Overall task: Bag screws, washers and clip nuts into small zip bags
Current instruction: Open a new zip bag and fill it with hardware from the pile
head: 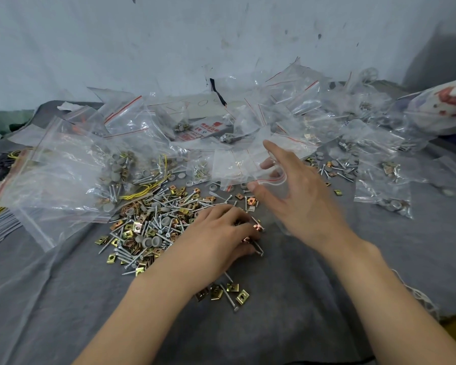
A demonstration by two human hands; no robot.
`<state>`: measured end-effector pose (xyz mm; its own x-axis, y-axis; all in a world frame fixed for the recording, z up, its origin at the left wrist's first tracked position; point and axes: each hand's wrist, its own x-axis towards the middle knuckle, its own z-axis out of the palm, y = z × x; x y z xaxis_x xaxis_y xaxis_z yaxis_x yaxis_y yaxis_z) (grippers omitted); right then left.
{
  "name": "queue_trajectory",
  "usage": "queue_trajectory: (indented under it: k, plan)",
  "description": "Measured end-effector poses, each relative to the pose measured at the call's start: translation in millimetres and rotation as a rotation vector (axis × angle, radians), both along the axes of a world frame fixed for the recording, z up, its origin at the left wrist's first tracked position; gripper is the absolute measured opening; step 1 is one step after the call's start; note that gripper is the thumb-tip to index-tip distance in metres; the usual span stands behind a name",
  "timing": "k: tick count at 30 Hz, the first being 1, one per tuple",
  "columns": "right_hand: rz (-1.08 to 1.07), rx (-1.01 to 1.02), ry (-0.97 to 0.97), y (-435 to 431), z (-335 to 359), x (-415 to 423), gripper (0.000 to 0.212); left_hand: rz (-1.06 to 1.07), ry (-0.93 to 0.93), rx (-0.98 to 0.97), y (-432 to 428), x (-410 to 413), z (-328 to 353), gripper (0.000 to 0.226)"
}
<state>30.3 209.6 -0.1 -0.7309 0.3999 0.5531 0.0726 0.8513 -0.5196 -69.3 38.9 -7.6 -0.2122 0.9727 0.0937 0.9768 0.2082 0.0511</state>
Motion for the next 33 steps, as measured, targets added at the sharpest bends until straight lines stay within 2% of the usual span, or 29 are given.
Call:
queue_trajectory:
  k: [9,15,19,25,33]
  plan:
    - [0.003,0.002,-0.002,-0.8,-0.3,1.0,0.069,0.132,0.144,-0.021,12.5,8.5,-4.5,0.036]
    - [0.002,0.006,-0.017,-1.5,-0.2,0.7,0.068,0.103,0.179,0.027,14.1,7.6,-6.7,0.031]
    - [0.022,-0.013,-0.007,-2.8,0.6,-0.3,0.068,0.108,0.291,0.043,17.0,12.3,-5.5,0.024]
    - [0.016,-0.004,-0.01,-2.6,-1.0,-0.4,0.068,0.136,0.234,0.076,19.6,5.6,-13.5,0.029]
    - [0.024,-0.014,-0.015,-2.4,-0.2,-0.3,0.067,0.236,0.004,0.199,5.7,-10.2,6.5,0.025]
